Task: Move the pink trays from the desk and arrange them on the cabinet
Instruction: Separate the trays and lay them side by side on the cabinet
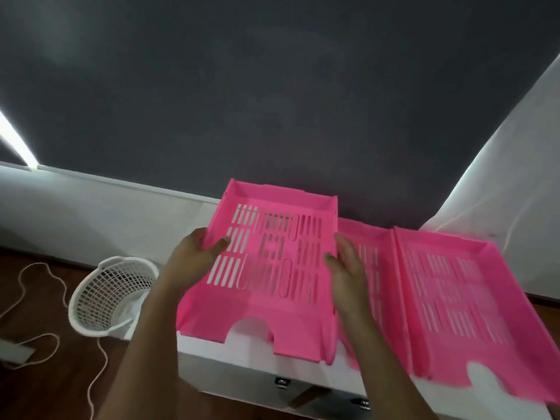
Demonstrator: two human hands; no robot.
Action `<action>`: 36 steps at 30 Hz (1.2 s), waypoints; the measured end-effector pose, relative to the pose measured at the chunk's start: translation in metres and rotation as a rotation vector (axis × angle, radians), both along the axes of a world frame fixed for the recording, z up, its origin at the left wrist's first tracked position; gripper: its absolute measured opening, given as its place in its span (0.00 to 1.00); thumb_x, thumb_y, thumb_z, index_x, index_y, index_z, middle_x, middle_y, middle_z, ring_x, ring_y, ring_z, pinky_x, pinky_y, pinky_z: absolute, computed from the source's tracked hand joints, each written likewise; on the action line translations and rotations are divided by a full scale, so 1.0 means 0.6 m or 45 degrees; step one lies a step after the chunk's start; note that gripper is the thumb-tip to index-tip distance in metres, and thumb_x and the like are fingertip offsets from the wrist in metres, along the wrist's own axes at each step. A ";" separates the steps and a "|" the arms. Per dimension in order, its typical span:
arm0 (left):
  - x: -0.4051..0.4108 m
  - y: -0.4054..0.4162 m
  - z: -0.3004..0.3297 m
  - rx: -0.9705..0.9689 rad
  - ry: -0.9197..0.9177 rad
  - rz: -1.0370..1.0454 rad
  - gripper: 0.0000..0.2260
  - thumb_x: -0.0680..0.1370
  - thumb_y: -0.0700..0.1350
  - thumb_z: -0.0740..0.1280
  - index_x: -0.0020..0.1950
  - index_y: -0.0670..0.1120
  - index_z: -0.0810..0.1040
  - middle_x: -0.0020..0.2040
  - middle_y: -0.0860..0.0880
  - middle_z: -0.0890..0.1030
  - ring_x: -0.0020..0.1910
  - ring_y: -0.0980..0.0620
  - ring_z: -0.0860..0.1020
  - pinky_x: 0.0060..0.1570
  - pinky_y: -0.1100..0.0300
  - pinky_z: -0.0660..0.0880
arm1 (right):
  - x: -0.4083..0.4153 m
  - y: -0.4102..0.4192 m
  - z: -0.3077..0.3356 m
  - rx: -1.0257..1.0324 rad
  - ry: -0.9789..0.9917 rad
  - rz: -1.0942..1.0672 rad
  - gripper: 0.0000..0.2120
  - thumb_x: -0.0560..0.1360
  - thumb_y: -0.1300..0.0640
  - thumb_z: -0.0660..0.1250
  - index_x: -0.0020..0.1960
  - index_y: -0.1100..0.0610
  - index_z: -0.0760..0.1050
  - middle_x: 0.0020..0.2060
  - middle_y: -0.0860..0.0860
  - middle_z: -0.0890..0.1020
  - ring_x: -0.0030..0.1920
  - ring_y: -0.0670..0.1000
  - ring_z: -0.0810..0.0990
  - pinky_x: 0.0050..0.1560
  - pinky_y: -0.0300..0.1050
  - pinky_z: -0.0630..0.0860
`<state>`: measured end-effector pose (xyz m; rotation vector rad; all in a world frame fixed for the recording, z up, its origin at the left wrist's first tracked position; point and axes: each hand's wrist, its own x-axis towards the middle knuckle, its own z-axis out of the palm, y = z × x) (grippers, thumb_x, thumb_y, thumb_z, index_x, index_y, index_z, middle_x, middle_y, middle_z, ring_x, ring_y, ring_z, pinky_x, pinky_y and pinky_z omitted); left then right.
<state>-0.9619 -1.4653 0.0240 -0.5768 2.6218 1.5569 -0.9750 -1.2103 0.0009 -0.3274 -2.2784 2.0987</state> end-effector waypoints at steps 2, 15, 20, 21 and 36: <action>0.014 -0.047 0.004 -0.022 -0.003 0.058 0.15 0.79 0.52 0.65 0.60 0.44 0.79 0.48 0.46 0.86 0.44 0.47 0.84 0.47 0.51 0.79 | -0.001 -0.049 -0.004 -0.006 -0.004 0.096 0.26 0.79 0.68 0.63 0.75 0.55 0.67 0.75 0.52 0.69 0.75 0.51 0.67 0.73 0.45 0.63; 0.053 -0.141 -0.051 0.030 -0.064 0.195 0.15 0.79 0.52 0.65 0.60 0.44 0.81 0.47 0.46 0.85 0.46 0.46 0.83 0.51 0.50 0.78 | 0.011 -0.150 -0.038 0.238 -0.206 0.402 0.31 0.79 0.60 0.64 0.79 0.48 0.58 0.79 0.49 0.63 0.71 0.54 0.72 0.53 0.31 0.75; 0.039 -0.134 -0.076 -0.040 -0.115 0.150 0.17 0.80 0.50 0.65 0.63 0.40 0.79 0.51 0.43 0.84 0.49 0.44 0.81 0.51 0.53 0.74 | 0.019 -0.147 -0.037 0.267 -0.253 0.370 0.31 0.81 0.56 0.63 0.81 0.48 0.54 0.80 0.50 0.61 0.70 0.65 0.72 0.64 0.56 0.74; 0.036 -0.133 -0.081 -0.064 -0.125 0.145 0.17 0.80 0.50 0.65 0.63 0.40 0.79 0.50 0.43 0.84 0.48 0.44 0.81 0.51 0.53 0.74 | 0.020 -0.146 -0.038 0.249 -0.229 0.355 0.31 0.81 0.56 0.63 0.80 0.48 0.55 0.80 0.50 0.61 0.72 0.62 0.70 0.67 0.53 0.72; -0.011 0.189 -0.133 -0.058 -0.054 -0.387 0.38 0.79 0.59 0.62 0.81 0.44 0.49 0.82 0.45 0.55 0.79 0.45 0.57 0.72 0.56 0.53 | 0.015 0.181 -0.048 0.726 -0.074 -0.397 0.24 0.79 0.58 0.66 0.74 0.59 0.69 0.72 0.57 0.72 0.72 0.59 0.70 0.70 0.51 0.64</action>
